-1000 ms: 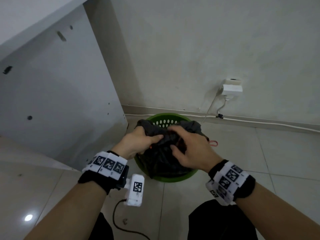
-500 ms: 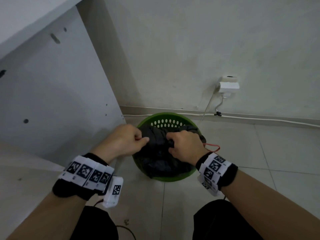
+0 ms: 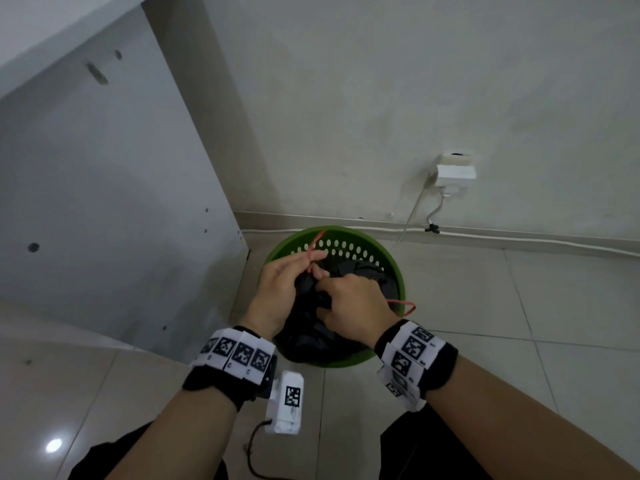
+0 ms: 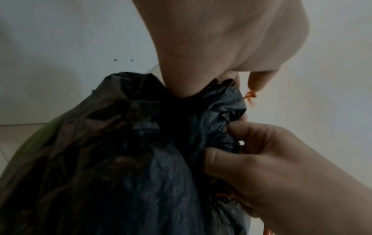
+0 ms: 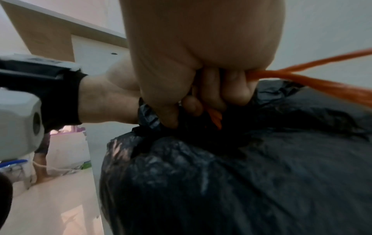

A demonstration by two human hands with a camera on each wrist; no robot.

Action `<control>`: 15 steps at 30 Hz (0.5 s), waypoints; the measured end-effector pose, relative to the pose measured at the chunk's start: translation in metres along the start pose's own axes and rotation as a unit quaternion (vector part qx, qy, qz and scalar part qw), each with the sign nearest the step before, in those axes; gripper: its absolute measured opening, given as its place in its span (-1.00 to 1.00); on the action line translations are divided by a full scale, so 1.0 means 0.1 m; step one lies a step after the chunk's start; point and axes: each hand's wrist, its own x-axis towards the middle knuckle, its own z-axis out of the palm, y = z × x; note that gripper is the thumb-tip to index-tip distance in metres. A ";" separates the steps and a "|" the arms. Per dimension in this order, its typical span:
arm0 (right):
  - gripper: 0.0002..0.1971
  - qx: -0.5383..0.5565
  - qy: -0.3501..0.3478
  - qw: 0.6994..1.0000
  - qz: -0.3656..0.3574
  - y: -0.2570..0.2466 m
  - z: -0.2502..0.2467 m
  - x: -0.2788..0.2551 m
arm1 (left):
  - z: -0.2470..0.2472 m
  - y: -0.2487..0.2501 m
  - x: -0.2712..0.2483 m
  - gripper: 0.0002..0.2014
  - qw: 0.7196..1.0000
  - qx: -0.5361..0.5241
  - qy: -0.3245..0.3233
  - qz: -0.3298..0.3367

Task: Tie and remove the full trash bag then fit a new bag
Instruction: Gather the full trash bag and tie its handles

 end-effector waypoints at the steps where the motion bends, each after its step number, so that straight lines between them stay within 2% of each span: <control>1: -0.63 0.025 0.004 1.000 0.014 0.00 0.00 -0.01 | -0.01 -0.03 0.01 -0.71 1.000 0.011 -0.010 0.010; 3: -0.56 0.075 0.007 0.996 0.038 0.01 0.00 -0.02 | -0.01 -0.11 0.02 -0.71 0.993 0.111 -0.004 0.047; 5: -0.58 0.140 -0.009 0.989 0.043 0.03 -0.03 -0.01 | 0.01 -0.19 0.03 -0.68 0.974 0.208 0.028 0.090; 7: -0.61 0.219 -0.044 0.974 0.028 0.07 -0.07 -0.02 | 0.01 -0.22 0.04 -0.67 0.969 0.211 0.058 0.115; 9: -0.49 0.257 -0.091 0.962 0.005 0.08 -0.13 -0.08 | 0.01 -0.21 0.07 -0.63 0.975 0.168 0.070 0.125; 11: -0.38 0.244 -0.113 0.963 -0.016 0.10 -0.18 -0.18 | 0.03 -0.18 0.11 -0.60 0.982 0.127 0.071 0.117; 13: -0.36 0.228 -0.062 0.971 -0.023 0.15 -0.21 -0.28 | 0.06 -0.18 0.16 -0.63 0.982 0.131 0.068 0.120; 15: -0.40 0.204 -0.001 0.979 0.009 0.26 -0.26 -0.36 | 0.07 -0.19 0.18 -0.68 0.979 0.157 0.060 0.119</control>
